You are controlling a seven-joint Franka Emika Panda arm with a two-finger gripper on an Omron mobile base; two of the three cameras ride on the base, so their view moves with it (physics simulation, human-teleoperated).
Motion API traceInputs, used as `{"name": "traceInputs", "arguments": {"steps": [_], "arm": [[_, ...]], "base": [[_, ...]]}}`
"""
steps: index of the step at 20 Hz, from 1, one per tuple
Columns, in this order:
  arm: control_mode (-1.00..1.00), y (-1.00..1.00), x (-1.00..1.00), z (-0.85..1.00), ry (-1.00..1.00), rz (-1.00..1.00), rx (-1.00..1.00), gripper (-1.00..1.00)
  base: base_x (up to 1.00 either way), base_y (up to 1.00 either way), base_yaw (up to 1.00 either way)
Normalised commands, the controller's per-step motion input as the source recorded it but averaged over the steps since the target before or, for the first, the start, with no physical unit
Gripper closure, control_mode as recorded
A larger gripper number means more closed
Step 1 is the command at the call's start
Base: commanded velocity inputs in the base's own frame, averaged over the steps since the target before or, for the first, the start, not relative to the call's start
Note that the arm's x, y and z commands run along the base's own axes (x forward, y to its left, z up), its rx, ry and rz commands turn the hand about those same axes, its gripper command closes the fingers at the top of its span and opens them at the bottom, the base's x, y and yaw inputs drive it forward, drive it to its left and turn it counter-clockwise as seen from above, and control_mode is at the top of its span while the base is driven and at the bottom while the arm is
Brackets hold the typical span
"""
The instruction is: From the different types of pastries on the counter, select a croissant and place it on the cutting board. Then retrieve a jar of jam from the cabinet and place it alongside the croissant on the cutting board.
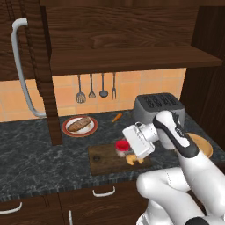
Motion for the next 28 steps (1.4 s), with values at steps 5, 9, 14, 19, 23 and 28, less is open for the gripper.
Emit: {"name": "traceInputs", "arguments": {"steps": [5, 9, 14, 19, 23, 28], "arm": [[-1.00, 0.36, 0.03, -0.98, 0.00, 0.00, 0.00, 1.00], [-1.00, 0.31, 0.14, -0.88, -0.01, 0.00, 0.01, 1.00], [-1.00, 0.18, 0.33, -0.69, -0.06, 0.00, 0.19, 1.00], [-1.00, 0.17, 0.34, -0.45, -0.03, 0.00, 0.18, 1.00], [-1.00, 0.01, 0.36, 0.00, 0.00, 0.00, 0.07, 1.00], [-1.00, 0.00, 0.18, -0.03, 0.00, 0.00, 0.05, 1.00]], "base": [[0.00, 0.00, 0.00], [0.00, 0.00, 0.00], [0.00, 0.00, 0.00], [0.00, 0.00, 0.00], [0.00, 0.00, 0.00], [0.00, 0.00, 0.00]]}}
